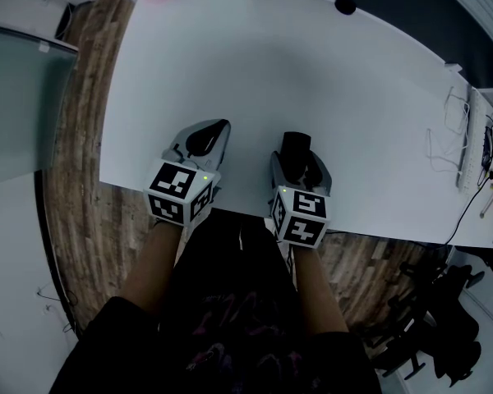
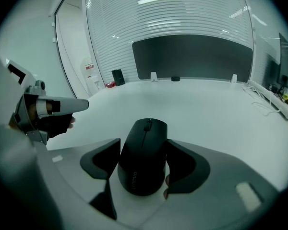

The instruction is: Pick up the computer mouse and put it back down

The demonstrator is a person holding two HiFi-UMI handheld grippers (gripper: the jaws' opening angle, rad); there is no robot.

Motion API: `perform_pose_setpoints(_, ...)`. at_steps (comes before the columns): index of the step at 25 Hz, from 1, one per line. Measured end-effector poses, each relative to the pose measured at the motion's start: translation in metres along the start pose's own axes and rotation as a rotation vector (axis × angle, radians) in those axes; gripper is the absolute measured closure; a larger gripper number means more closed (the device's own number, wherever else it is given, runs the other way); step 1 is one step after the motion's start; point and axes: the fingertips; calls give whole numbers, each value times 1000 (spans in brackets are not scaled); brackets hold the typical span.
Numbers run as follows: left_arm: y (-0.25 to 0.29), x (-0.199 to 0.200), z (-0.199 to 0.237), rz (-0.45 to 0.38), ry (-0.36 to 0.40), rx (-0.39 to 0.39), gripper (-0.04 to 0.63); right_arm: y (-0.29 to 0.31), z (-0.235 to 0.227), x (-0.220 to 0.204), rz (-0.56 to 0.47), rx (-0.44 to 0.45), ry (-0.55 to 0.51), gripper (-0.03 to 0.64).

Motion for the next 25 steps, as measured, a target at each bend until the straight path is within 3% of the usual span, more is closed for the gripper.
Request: perform_pose_setpoints(25, -13, 27, -39, -77, 58, -9, 594, -49, -24, 57, -241, -9, 2, 310)
Point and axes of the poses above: the fingertips, and each gripper's own axes: y forward along the fingers, z to its left, x out of its top, and after that the axes turned 11 degrees about -y, right-handed
